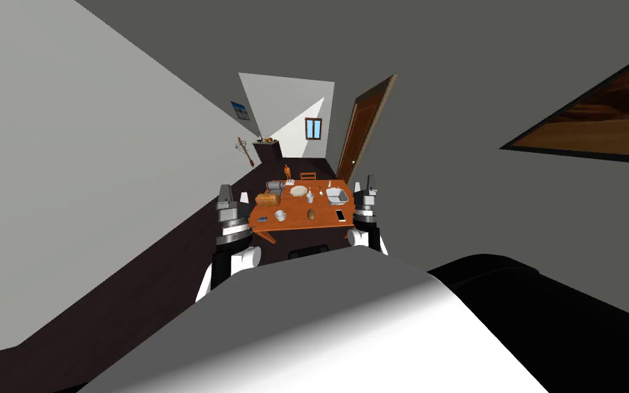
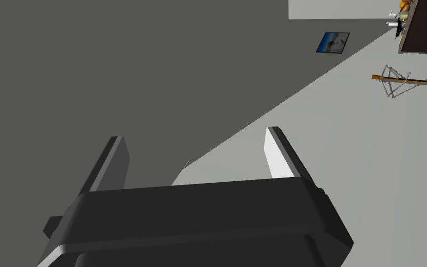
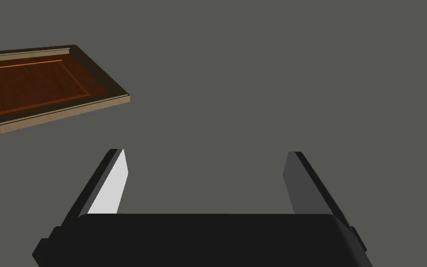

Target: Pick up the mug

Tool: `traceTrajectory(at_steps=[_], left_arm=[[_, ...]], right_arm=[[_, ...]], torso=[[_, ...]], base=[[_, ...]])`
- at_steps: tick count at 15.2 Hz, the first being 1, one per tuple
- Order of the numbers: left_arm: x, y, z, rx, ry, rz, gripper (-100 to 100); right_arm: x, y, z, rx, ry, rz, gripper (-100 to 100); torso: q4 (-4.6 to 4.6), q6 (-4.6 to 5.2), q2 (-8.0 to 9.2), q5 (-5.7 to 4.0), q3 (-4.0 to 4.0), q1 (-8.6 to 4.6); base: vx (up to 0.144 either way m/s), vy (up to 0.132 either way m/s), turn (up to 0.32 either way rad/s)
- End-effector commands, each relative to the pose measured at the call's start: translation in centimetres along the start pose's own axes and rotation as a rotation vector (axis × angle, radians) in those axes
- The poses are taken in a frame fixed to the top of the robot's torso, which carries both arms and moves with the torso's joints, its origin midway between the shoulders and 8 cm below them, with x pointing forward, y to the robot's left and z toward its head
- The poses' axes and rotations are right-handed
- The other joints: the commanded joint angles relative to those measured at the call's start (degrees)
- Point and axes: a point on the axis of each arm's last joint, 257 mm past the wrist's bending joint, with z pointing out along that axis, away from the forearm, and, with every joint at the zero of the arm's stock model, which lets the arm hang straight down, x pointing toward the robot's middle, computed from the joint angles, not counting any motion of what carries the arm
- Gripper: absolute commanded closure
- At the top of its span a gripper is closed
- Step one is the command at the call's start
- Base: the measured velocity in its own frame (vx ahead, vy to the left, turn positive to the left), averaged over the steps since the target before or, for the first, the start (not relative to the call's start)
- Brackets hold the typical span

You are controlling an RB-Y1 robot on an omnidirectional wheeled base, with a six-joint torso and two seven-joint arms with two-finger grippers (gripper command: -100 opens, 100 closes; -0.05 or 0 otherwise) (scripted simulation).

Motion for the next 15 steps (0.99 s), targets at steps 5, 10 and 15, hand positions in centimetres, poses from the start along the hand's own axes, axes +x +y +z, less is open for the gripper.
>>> traceTrajectory(at_steps=[5,10,15], left_arm=[[0.0,3.8,-0.6,-0.121,0.055,0.013,-100],[-0.6,7.7,-1.5,-0.246,0.076,0.013,-100],[-1.3,11.0,-2.6,-0.36,0.085,0.011,-100]], right_arm=[[0.0,0.0,0.0,0.0,0.0,0.0,0],[0.0,0.0,0.0,0.0,0.0,0.0,0],[0.0,0.0,0.0,0.0,0.0,0.0,0]], torso=[[0.0,0.02,0.0,0.06,0.0,0.26],[0.0,0.01,0.01,0.07,0.0,0.28],[0.0,0.05,0.02,0.06,0.01,0.31]], base=[[0.0,0.046,-0.194],[-0.005,0.06,-0.198],[-0.012,0.061,-0.241]])
